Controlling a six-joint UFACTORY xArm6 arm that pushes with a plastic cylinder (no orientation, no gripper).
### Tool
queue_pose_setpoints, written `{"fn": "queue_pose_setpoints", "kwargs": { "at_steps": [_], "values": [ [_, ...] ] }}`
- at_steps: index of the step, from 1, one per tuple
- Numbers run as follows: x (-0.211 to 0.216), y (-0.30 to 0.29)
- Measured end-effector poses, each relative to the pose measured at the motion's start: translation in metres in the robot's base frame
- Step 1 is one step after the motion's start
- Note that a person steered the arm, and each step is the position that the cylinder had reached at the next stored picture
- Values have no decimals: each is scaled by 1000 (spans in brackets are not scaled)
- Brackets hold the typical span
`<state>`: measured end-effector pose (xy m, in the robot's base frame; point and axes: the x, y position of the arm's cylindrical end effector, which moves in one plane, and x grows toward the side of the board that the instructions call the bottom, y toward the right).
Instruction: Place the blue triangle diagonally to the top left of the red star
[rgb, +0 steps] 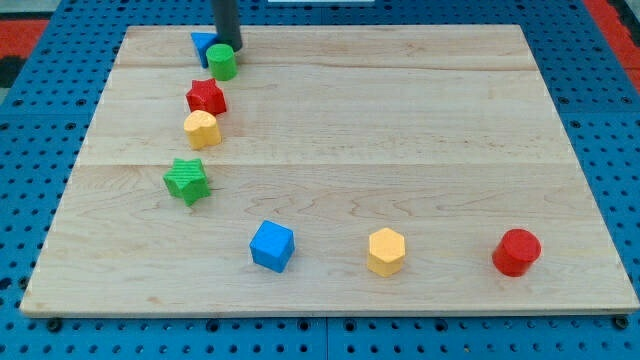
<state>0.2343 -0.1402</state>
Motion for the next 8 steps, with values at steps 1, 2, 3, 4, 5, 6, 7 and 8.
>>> {"fn": "queue_pose_setpoints", "kwargs": {
  "at_steps": [1,2,3,4,5,6,7,8],
  "values": [
    [-7,-15],
    [-6,-54],
    [-19,-37],
    [-22,-66],
    [-7,-77],
    [12,-77],
    [12,-69],
    [-31,13]
  ]
}}
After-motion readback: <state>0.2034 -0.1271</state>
